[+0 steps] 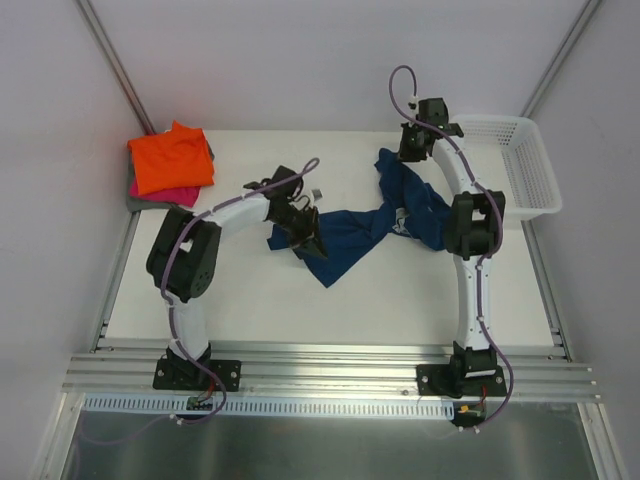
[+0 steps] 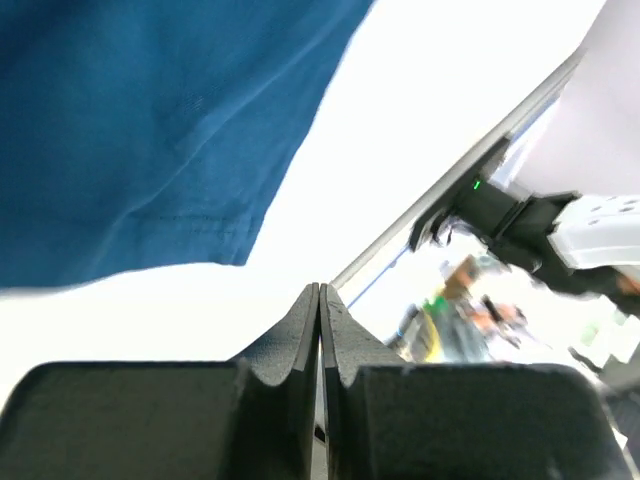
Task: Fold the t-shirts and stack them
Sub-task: Flatten out the tshirt
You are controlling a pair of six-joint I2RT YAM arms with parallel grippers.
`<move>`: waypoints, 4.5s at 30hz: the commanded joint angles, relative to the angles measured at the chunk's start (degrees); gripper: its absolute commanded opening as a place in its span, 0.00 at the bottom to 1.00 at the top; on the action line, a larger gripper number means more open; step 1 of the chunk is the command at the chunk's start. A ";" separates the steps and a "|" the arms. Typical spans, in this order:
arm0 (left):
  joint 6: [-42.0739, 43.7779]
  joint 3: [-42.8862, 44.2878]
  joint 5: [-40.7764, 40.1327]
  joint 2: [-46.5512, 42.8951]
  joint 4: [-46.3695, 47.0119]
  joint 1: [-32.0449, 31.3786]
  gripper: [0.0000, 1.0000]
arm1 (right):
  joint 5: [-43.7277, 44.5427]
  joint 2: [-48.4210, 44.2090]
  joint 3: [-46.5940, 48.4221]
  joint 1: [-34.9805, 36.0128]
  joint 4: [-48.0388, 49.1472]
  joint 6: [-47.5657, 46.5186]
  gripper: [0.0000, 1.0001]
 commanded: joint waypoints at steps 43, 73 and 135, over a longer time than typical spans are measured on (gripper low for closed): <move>-3.58 11.00 -0.39 11.88 2.62 -10.64 0.59 | -2.74 -9.83 3.56 -0.80 0.25 -0.30 0.00; 13.38 14.94 -20.25 5.88 -6.34 -12.93 0.55 | -4.85 -6.84 5.84 -1.07 0.69 2.34 0.00; 40.60 19.41 -57.07 -3.12 -8.63 -14.96 0.00 | -5.21 -19.04 5.14 -5.63 -0.46 2.43 0.00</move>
